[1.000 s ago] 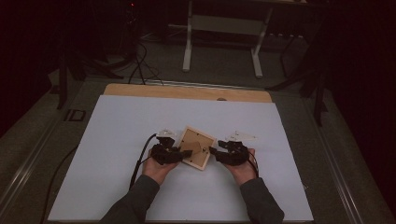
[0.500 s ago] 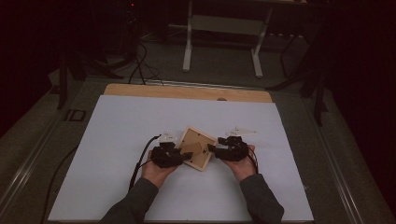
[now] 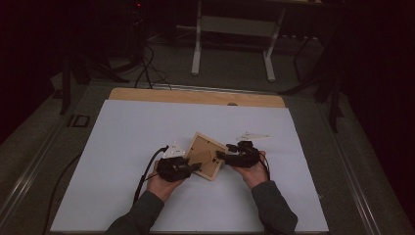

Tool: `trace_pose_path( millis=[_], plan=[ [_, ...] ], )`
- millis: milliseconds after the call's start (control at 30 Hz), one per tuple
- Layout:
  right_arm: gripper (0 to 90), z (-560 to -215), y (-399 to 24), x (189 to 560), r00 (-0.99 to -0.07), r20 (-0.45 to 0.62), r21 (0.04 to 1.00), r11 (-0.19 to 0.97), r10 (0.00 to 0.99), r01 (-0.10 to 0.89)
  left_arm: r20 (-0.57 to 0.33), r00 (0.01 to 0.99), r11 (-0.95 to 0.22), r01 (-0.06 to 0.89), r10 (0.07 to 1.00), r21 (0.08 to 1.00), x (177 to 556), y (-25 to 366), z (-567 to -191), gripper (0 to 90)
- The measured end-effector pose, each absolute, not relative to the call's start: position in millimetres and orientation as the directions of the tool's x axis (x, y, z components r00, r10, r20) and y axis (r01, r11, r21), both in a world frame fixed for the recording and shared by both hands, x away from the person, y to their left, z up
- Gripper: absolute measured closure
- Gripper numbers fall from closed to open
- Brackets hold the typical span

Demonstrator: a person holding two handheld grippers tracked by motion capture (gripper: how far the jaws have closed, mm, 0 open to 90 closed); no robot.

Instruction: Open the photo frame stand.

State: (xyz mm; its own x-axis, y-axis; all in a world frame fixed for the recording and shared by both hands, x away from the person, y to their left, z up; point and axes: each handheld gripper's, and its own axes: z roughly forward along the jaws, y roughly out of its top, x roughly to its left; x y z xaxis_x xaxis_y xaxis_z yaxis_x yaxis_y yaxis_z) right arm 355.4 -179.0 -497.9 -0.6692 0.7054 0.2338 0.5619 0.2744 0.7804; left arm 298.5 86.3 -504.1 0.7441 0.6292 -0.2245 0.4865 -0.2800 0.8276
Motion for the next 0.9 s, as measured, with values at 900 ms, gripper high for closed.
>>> trace_pose_path(
  millis=[900],
  plan=[
    [51.7,-498,-183,357,-0.688,0.346,0.774,0.220,0.638,0.593,-0.205,0.764,-0.317,0.474,0.612,0.822,297,97,-511,68.5]
  ],
)
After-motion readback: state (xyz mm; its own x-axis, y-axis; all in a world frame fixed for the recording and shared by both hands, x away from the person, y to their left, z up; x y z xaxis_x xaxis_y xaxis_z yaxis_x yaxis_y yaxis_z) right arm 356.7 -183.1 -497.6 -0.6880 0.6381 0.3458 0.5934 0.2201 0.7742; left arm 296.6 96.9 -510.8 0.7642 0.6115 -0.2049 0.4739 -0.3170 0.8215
